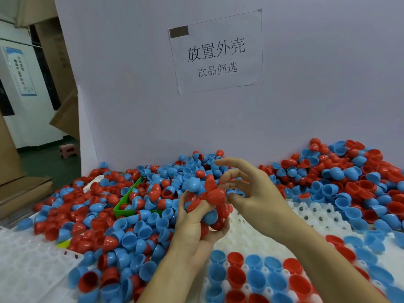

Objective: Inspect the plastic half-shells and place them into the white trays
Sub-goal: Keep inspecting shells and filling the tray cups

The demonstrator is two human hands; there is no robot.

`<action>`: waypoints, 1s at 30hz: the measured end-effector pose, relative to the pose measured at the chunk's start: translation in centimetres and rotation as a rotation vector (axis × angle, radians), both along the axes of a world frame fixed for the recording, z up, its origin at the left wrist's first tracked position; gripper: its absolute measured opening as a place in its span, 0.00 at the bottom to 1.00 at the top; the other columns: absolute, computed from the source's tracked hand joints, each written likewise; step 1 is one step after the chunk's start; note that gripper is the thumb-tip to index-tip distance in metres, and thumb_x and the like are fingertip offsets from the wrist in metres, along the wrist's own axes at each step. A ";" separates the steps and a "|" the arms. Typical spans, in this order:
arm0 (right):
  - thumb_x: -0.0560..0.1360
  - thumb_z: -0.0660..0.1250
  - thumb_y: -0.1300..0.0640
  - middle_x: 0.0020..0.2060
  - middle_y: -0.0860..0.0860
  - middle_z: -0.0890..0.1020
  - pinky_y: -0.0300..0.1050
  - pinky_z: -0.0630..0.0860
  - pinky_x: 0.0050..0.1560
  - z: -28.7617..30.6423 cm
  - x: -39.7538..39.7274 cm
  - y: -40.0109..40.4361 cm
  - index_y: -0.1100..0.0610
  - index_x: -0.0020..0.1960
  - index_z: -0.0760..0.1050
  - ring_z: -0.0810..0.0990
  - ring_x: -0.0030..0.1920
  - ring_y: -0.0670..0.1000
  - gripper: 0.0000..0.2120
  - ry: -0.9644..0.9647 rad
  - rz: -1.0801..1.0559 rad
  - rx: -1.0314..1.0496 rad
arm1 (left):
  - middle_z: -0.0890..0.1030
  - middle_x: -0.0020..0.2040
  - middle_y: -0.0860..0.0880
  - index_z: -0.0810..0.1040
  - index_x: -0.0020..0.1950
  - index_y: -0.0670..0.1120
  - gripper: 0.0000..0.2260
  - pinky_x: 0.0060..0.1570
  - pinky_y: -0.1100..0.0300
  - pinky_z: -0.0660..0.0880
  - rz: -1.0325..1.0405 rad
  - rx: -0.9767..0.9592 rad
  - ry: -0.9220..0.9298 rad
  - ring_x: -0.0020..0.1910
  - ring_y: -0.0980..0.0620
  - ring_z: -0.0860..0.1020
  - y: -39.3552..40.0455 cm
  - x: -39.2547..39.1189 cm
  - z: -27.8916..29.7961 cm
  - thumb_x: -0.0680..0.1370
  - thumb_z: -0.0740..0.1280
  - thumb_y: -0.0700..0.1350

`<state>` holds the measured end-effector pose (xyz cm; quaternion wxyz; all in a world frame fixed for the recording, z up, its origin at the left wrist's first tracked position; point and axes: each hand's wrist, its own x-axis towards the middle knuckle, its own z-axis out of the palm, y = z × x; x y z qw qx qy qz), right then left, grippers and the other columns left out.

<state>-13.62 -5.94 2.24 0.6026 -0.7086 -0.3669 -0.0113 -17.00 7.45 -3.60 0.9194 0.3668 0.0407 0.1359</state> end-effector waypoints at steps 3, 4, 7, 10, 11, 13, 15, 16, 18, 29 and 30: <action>0.72 0.72 0.70 0.42 0.44 0.81 0.37 0.80 0.46 -0.1 0.0 0.0 0.45 0.59 0.77 0.84 0.48 0.45 0.24 0.006 0.001 0.031 | 0.85 0.50 0.42 0.82 0.54 0.55 0.27 0.43 0.45 0.79 0.000 -0.001 0.000 0.43 0.44 0.84 -0.1 0.0 -0.1 0.58 0.80 0.38; 0.72 0.74 0.68 0.42 0.44 0.82 0.38 0.80 0.47 -0.1 0.0 0.1 0.45 0.59 0.77 0.84 0.48 0.45 0.23 -0.004 -0.017 0.036 | 0.86 0.50 0.42 0.82 0.54 0.55 0.26 0.44 0.45 0.79 -0.006 0.005 -0.004 0.42 0.45 0.85 -0.1 -0.1 -0.1 0.59 0.80 0.38; 0.71 0.77 0.64 0.41 0.47 0.83 0.37 0.80 0.48 0.0 -0.1 0.1 0.46 0.56 0.78 0.83 0.45 0.44 0.20 -0.048 -0.094 0.025 | 0.85 0.52 0.41 0.82 0.55 0.54 0.24 0.43 0.46 0.79 -0.022 0.020 -0.018 0.41 0.45 0.85 -0.2 -0.2 0.0 0.61 0.80 0.39; 0.70 0.77 0.62 0.39 0.46 0.83 0.32 0.78 0.43 -0.1 -0.2 0.4 0.45 0.53 0.77 0.83 0.42 0.42 0.18 -0.041 -0.147 -0.006 | 0.85 0.53 0.41 0.81 0.57 0.54 0.24 0.43 0.46 0.79 -0.033 0.048 -0.023 0.43 0.46 0.85 -0.6 -0.3 0.0 0.64 0.78 0.40; 0.71 0.77 0.61 0.38 0.46 0.83 0.31 0.77 0.40 -0.1 -0.3 0.5 0.44 0.52 0.76 0.82 0.40 0.41 0.17 -0.024 -0.159 -0.008 | 0.85 0.54 0.41 0.80 0.58 0.54 0.24 0.44 0.45 0.80 -0.035 0.059 -0.024 0.43 0.46 0.85 -0.8 -0.3 0.0 0.64 0.78 0.39; 0.71 0.77 0.61 0.38 0.45 0.83 0.29 0.76 0.36 -0.2 -0.3 0.6 0.44 0.53 0.75 0.82 0.39 0.41 0.18 0.002 -0.181 -0.010 | 0.85 0.54 0.41 0.80 0.59 0.54 0.24 0.48 0.42 0.80 -0.040 0.071 -0.026 0.45 0.46 0.86 -1.0 -0.4 0.0 0.65 0.77 0.39; 0.71 0.77 0.61 0.38 0.45 0.84 0.28 0.75 0.35 -0.3 -0.3 0.7 0.45 0.53 0.75 0.82 0.39 0.41 0.18 0.014 -0.185 -0.007 | 0.85 0.54 0.41 0.80 0.59 0.54 0.24 0.48 0.42 0.80 -0.040 0.079 -0.026 0.44 0.45 0.86 -1.2 -0.4 0.0 0.66 0.77 0.38; 0.71 0.76 0.62 0.38 0.45 0.84 0.28 0.74 0.34 -0.3 -0.2 0.7 0.44 0.53 0.75 0.82 0.38 0.40 0.18 0.015 -0.184 -0.004 | 0.85 0.54 0.41 0.79 0.59 0.54 0.24 0.47 0.42 0.80 -0.039 0.081 -0.024 0.44 0.45 0.86 -1.2 -0.3 0.0 0.66 0.76 0.38; 0.72 0.76 0.64 0.37 0.44 0.84 0.28 0.74 0.34 -0.1 -0.1 0.5 0.44 0.53 0.75 0.82 0.37 0.40 0.19 0.000 -0.202 -0.005 | 0.85 0.53 0.41 0.79 0.60 0.54 0.24 0.44 0.45 0.79 -0.046 0.077 -0.029 0.43 0.45 0.85 -1.1 -0.3 0.0 0.66 0.76 0.36; 0.74 0.71 0.68 0.37 0.46 0.85 0.37 0.77 0.29 1.6 4.3 -9.8 0.45 0.57 0.75 0.81 0.31 0.41 0.21 -0.143 -0.366 -0.577 | 0.78 0.59 0.41 0.82 0.53 0.56 0.26 0.40 0.46 0.78 -0.043 0.008 -0.041 0.51 0.41 0.80 0.2 0.3 -0.5 0.61 0.77 0.33; 0.74 0.70 0.68 0.38 0.45 0.84 0.39 0.80 0.32 1.3 4.6 -10.5 0.44 0.58 0.75 0.81 0.34 0.40 0.22 -0.146 -0.360 -0.714 | 0.77 0.60 0.41 0.82 0.53 0.56 0.27 0.40 0.46 0.79 -0.045 0.018 -0.044 0.51 0.40 0.80 0.2 0.4 -0.5 0.60 0.78 0.33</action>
